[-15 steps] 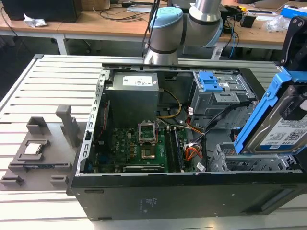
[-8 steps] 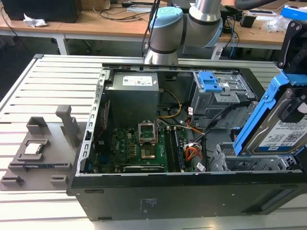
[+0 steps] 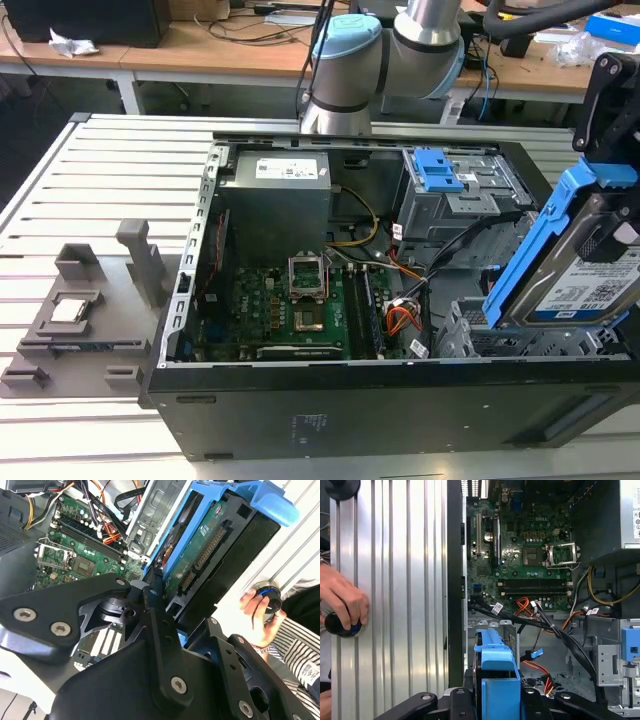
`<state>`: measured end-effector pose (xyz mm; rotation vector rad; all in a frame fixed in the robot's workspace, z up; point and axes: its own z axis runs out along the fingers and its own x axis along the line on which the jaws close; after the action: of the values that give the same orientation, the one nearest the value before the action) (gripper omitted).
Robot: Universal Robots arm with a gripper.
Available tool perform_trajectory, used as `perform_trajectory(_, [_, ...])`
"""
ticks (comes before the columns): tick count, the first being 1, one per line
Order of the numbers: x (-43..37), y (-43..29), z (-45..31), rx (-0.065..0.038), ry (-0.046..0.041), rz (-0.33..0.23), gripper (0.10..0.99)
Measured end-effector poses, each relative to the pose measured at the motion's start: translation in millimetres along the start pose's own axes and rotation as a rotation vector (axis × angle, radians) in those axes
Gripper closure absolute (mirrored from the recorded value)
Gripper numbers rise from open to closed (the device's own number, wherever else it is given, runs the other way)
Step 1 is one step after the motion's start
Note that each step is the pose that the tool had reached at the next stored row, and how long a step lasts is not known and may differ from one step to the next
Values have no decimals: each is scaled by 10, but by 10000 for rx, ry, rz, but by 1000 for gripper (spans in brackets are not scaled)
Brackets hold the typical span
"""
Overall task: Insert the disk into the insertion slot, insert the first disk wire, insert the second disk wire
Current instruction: 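Insert the disk into the insertion slot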
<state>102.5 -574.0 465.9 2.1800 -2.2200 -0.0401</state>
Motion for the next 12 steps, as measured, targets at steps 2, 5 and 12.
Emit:
perform_trajectory(2, [0,-1,12,0,0,0,725])
perform_trajectory(5, [0,-2,46,0,0,0,725])
perform_trajectory(12, [-77,-2,82,0,-1,0,725])
